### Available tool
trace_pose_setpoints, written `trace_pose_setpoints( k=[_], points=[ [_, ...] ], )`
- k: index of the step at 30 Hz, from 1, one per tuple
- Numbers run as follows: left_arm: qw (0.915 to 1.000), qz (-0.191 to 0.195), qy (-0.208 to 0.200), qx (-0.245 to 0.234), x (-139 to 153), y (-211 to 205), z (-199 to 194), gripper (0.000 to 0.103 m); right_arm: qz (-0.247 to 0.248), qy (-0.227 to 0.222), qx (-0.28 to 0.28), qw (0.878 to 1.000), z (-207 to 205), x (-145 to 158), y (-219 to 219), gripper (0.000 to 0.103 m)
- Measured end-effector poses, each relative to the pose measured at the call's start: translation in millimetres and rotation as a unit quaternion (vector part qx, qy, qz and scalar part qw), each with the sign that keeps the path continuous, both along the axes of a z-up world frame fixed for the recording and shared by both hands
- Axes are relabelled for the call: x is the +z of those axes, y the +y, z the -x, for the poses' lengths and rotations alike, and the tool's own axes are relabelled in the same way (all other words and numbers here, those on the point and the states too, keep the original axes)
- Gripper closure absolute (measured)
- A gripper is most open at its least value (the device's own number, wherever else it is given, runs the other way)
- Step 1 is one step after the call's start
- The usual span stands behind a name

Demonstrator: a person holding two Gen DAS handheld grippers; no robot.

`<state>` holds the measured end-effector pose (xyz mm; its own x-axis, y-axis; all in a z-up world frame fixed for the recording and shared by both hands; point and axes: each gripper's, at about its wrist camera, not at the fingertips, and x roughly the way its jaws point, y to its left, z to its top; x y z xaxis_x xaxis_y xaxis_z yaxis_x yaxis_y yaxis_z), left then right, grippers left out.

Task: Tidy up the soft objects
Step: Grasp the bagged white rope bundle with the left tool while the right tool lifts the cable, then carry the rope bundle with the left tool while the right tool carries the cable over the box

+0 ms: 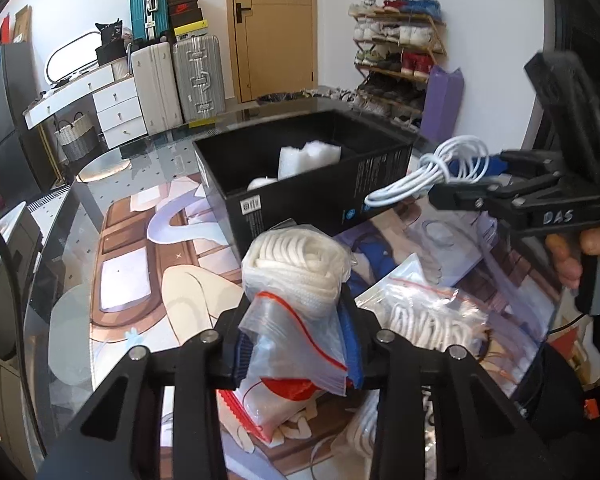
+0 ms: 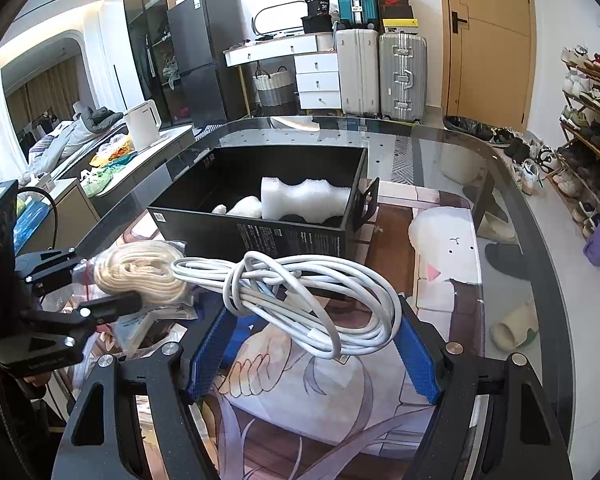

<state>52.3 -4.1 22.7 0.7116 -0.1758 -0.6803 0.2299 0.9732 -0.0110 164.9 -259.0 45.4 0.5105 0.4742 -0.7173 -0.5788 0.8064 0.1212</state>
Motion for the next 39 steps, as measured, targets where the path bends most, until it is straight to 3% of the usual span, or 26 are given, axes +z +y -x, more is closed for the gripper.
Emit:
trace_pose_setpoints(
  k=[17, 39],
  points=[
    [0.9966, 0.046, -0.062, 0.028, 38, 13, -3, 0.067, -0.005, -0.033, -0.012, 0.999, 9, 22, -7, 0.025],
    [0.9944, 0.054, -0.061, 0.067, 38, 16, -70, 0.067, 0.045, -0.057, 0.005, 0.997, -32, 35, 33, 0.025]
  ],
)
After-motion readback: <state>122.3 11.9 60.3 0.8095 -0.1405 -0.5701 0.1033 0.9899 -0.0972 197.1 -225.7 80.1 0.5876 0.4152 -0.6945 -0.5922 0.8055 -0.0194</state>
